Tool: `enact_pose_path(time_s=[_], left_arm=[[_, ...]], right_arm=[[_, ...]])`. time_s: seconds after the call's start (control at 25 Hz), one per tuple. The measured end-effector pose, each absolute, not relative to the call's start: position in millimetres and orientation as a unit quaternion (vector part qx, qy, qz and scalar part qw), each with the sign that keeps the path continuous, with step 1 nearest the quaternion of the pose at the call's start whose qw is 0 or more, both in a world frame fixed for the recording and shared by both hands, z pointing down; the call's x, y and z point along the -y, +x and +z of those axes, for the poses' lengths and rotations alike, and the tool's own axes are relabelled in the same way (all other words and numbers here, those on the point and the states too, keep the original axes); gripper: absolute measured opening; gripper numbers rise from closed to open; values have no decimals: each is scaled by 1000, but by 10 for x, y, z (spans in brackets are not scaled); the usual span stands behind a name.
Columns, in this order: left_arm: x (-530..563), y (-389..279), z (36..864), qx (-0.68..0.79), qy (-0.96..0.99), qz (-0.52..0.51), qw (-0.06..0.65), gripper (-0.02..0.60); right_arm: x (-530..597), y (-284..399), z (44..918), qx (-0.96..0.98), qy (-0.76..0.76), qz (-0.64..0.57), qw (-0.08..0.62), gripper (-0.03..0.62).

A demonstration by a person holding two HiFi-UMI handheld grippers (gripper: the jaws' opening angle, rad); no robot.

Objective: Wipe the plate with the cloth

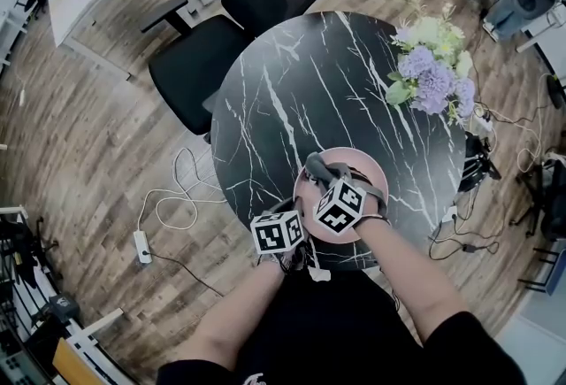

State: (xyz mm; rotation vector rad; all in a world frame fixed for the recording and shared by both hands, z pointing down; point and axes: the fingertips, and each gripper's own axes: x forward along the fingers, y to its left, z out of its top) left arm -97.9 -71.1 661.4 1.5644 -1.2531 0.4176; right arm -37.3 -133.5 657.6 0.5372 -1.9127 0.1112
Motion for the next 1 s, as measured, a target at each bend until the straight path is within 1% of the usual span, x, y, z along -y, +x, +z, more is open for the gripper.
enact_pose_path(time_s=[0.2,0.36,0.6,0.84,0.92,1.0], left_arm=[[708,-983,6613,527,650,171,520,29],[715,-987,6619,531,651,167,517,29],[725,-987,6608,538,649,160,514,29],[713,-993,6605,540,645,154,518,29],[710,-994,6597,540,645,152,519,29],[714,-994,6588,540,647,151,518,29]], right_arm=[[1121,-489,6587,823,193,45,533,104],[970,-525,6586,838,177,73,511,106],[752,-524,6497,853,179,162,463,106],[580,-551,6553,835,202,319,400,106],[564,-537,6580,829,208,336,396,106],[576,-517,6608,829,211,316,410,106]])
